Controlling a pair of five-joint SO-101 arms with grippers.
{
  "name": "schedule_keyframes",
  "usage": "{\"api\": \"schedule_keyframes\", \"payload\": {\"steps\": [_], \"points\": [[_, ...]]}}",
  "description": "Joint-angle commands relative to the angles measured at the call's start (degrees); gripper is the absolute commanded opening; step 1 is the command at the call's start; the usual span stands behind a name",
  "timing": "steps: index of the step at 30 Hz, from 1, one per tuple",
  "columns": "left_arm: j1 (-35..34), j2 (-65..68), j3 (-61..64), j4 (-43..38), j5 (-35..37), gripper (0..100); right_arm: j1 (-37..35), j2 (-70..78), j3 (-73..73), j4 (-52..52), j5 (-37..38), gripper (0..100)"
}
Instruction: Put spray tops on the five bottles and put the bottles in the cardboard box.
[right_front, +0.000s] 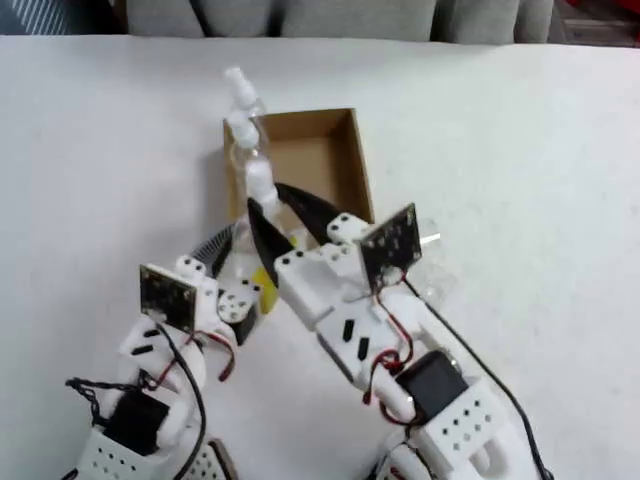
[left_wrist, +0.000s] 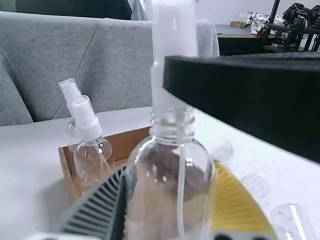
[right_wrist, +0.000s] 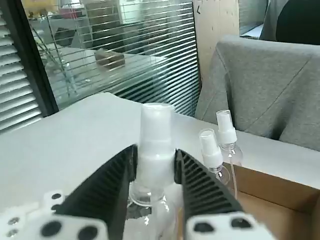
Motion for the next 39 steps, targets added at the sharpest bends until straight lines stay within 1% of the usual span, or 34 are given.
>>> {"api": "schedule_keyframes", "payload": {"steps": [1, 4, 14, 17, 21, 28, 39], "points": [[0.31, -0.75, -0.7, -2.02, 0.35, 2, -0.04, -2.68, -0.62, 2.59, 0.44, 1.5], [0.4, -0.75, -0.7, -2.02, 0.35, 2, -0.13, -3.12, -0.53, 4.7, 0.18, 1.5], [0.4, -0.75, -0.7, -2.02, 0.35, 2, -0.13, -3.12, -0.44, 4.7, 0.18, 1.5], [0.4, -0.75, -0.7, -2.02, 0.35, 2, -0.31, -3.03, -0.53, 4.18, 0.09, 1.5], [0.4, -0.75, -0.7, -2.02, 0.35, 2, -2.51, -3.03, -0.7, 4.18, 0.09, 1.5], [0.4, -0.75, -0.7, -2.02, 0.35, 2, -2.59, -2.95, -0.7, 1.27, 0.18, 1.5], [0.4, -0.75, -0.7, -1.93, 0.35, 2, -2.51, 3.21, -0.88, 1.8, 0.44, 1.5]]}}
